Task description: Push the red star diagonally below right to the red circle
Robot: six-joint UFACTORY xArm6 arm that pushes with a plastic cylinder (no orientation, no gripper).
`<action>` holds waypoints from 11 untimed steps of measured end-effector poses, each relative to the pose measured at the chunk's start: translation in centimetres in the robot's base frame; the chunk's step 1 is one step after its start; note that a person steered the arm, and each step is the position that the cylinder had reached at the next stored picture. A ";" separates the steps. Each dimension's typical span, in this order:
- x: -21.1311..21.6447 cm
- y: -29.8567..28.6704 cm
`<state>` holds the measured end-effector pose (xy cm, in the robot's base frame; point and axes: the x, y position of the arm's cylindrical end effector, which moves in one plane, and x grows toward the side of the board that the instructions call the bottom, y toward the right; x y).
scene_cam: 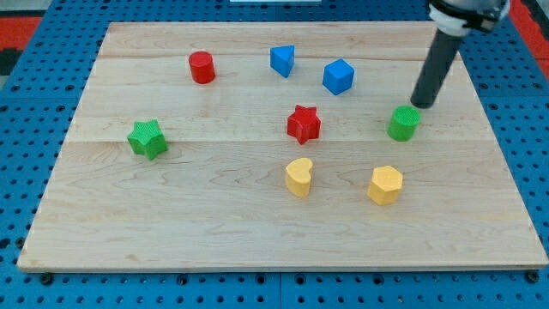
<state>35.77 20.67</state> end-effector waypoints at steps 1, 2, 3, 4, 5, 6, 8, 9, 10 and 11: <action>-3.3 0.0; -2.1 -0.1; -2.1 -2.3; 0.4 -1.1; 0.6 -6.2; 0.8 -8.9; 7.0 -9.9; 6.8 -13.9; 2.4 -21.5; -1.9 -26.9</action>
